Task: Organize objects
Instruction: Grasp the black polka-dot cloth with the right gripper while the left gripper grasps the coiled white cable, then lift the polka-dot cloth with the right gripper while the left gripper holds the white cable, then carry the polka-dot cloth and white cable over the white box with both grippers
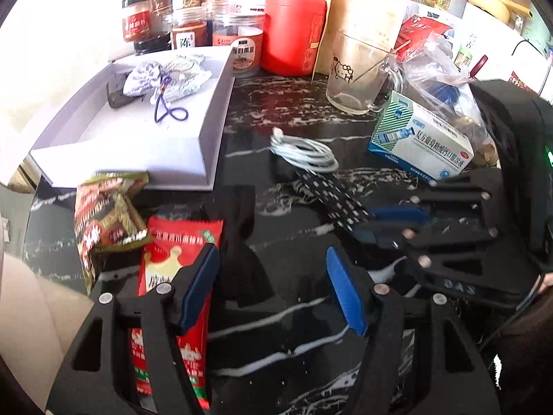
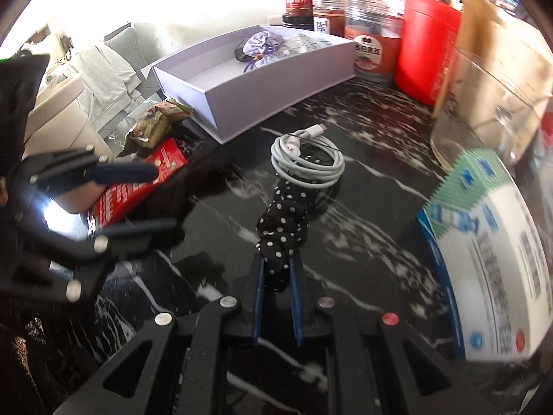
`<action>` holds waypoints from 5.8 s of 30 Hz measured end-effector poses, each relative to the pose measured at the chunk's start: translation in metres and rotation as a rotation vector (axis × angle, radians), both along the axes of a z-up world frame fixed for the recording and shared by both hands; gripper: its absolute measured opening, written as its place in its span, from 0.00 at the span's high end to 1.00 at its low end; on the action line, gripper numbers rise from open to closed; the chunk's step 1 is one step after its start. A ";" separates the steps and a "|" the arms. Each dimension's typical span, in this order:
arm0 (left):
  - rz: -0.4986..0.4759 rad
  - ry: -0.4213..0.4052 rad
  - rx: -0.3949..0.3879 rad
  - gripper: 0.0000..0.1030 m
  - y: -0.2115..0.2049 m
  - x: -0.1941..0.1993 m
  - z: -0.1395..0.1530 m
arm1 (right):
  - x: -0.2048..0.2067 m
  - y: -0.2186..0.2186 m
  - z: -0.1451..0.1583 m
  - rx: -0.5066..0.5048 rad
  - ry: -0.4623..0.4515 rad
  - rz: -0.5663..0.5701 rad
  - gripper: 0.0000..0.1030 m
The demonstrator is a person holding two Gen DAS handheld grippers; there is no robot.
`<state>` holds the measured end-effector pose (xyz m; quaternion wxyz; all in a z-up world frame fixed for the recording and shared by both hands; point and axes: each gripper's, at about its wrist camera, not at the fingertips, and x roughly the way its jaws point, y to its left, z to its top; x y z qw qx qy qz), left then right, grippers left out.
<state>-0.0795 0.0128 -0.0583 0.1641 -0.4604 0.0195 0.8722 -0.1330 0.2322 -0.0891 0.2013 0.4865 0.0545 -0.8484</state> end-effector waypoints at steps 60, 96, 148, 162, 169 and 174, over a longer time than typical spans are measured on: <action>-0.195 -0.086 -0.020 0.44 0.044 -0.002 -0.005 | 0.079 0.045 0.004 -0.026 -0.005 -0.191 0.48; -0.201 -0.065 -0.099 0.45 0.055 0.008 -0.021 | 0.060 0.023 0.001 0.045 0.076 -0.224 0.84; -0.044 0.174 -0.121 0.45 -0.028 -0.039 0.174 | -0.003 -0.031 0.171 -0.035 0.371 0.052 0.84; -0.039 0.194 -0.153 0.45 -0.052 -0.101 0.197 | -0.060 -0.048 0.188 -0.051 0.390 0.077 0.84; -0.050 0.196 -0.164 0.45 -0.062 -0.133 0.197 | -0.085 -0.059 0.190 -0.035 0.393 0.089 0.84; -0.053 0.188 -0.165 0.45 -0.072 -0.154 0.194 | -0.105 -0.067 0.185 -0.039 0.382 0.091 0.84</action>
